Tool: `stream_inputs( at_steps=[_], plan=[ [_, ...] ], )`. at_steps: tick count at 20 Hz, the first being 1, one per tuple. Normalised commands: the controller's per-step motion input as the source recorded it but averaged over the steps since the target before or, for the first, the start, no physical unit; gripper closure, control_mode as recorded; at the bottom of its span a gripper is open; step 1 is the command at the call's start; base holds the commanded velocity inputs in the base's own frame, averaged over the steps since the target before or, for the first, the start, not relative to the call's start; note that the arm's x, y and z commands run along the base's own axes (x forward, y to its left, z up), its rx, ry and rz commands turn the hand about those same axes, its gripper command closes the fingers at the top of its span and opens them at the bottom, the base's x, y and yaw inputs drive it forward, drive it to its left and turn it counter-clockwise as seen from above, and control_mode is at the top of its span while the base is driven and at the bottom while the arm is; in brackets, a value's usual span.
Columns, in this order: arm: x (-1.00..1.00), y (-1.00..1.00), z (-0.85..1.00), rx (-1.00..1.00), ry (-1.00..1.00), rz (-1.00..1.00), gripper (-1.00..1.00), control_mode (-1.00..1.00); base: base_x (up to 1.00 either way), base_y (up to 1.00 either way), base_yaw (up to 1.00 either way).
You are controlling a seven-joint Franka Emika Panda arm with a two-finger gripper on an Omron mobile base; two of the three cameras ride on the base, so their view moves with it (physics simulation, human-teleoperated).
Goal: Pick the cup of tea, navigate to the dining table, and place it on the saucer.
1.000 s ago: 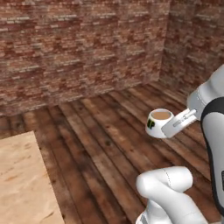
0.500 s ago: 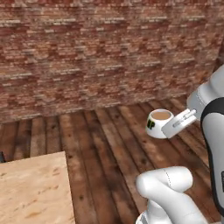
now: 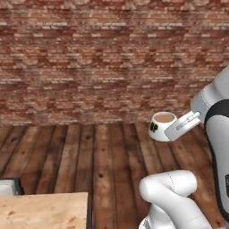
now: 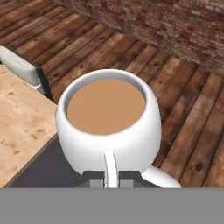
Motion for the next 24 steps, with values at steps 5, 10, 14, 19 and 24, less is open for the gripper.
stream_inputs(
  at_steps=[5, 10, 14, 19, 24],
  plan=[
    [0.0, 0.0, 0.0, 0.0, 0.0, 0.0, 1.0, 1.0, 1.0, 0.0, 0.43],
    [0.0, 0.0, 0.0, 0.0, 0.0, 0.0, 1.0, 1.0, 1.0, 0.0, 0.46],
    [0.0, 0.0, 0.0, 0.0, 0.0, 0.0, 1.0, 1.0, 1.0, 0.0, 0.59],
    [0.0, 0.0, 0.0, 0.0, 0.0, 0.0, 1.0, 1.0, 1.0, 0.0, 0.71],
    [0.0, 0.0, 0.0, 0.0, 0.0, 0.0, 1.0, 1.0, 1.0, 0.0, 0.72]
  ],
)
